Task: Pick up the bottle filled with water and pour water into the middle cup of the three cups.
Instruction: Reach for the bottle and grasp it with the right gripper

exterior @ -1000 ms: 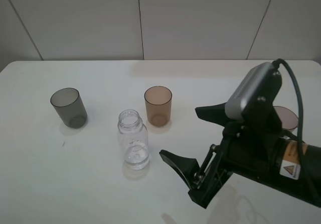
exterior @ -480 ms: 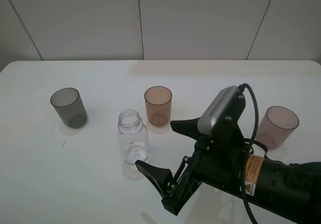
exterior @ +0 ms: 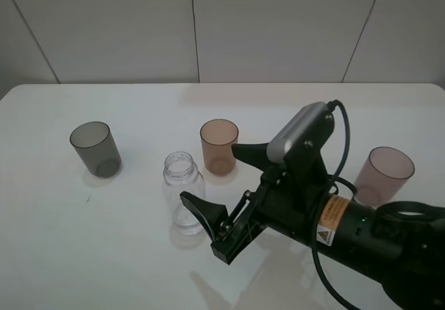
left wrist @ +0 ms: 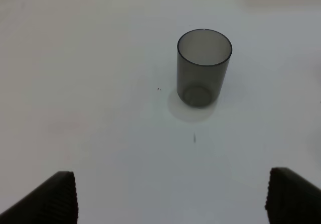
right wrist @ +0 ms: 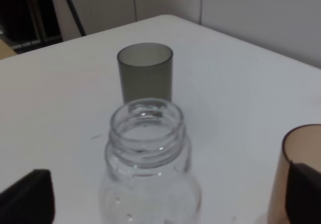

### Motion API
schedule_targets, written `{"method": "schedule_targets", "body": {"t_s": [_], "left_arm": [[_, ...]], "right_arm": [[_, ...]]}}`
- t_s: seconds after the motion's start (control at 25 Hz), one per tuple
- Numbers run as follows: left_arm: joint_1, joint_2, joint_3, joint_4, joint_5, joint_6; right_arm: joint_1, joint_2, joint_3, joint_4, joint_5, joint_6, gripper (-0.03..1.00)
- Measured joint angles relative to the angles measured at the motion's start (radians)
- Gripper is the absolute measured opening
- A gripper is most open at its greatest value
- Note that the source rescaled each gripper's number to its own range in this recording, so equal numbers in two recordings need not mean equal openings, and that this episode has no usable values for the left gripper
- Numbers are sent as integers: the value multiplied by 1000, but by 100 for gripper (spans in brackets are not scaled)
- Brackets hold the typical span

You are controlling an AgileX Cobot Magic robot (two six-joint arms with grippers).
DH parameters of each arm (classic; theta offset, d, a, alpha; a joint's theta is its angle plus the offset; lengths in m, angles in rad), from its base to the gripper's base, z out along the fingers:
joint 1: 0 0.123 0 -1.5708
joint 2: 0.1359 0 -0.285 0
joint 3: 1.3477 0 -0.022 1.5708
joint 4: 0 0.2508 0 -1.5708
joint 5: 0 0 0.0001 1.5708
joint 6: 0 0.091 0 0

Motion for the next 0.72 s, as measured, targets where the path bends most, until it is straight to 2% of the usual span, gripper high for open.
{"method": "schedule_targets", "body": {"t_s": [0.12,0.36,0.48,0.72], "left_arm": [[0,0,0,0,0,0],[0,0,0,0,0,0],[0,0,0,0,0,0],[0,0,0,0,0,0]], "right_arm": [[-60,5,-1,-67,22,-32,100],[-203,5,-1,-316,31,-61,100],[-238,16,-1,-357,33,-61,100],[-244,137,-2,-373,-5,-94,100]]}}
